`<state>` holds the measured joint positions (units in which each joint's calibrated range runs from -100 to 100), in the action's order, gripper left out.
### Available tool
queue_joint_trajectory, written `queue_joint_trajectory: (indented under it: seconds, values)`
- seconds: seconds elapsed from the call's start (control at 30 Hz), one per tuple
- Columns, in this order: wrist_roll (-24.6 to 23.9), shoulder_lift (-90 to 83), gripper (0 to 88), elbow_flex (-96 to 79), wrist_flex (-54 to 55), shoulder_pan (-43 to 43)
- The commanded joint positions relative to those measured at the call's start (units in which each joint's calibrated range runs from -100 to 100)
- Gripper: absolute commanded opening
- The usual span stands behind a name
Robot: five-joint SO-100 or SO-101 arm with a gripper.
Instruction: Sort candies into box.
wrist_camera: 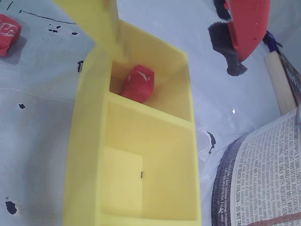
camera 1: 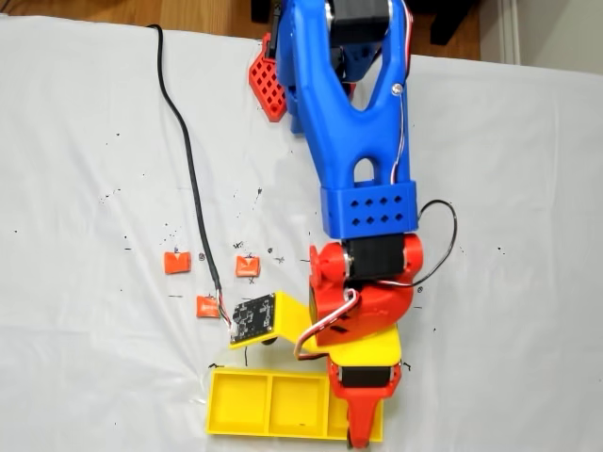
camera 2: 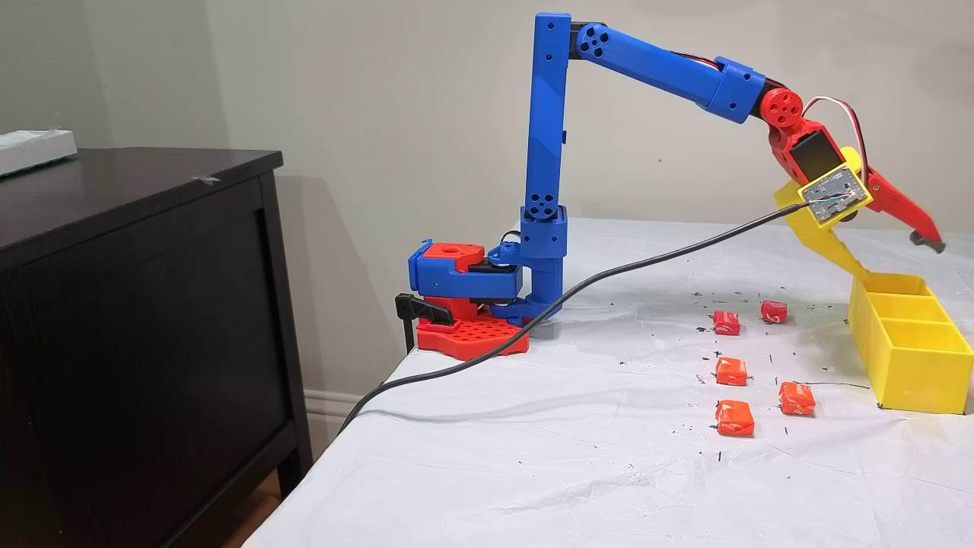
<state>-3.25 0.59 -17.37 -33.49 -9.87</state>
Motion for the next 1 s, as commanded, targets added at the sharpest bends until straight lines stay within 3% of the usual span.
queue_joint_trajectory:
  seconds: [0.0,0.13,0.3,0.67,0.97]
  values:
    - [-0.98,-5.51,15.9,6.4,-2.0,-0.18]
    - [-2.44,-5.26,0.2,9.86,-7.15,0.27]
    - [-2.69,-8.48,0.2,10.49,-9.61,0.72]
    - [1.22,-11.96,0.2,12.4,-30.49,-0.82]
    - [2.88,-5.68,0.3,8.85,-31.47,-3.72]
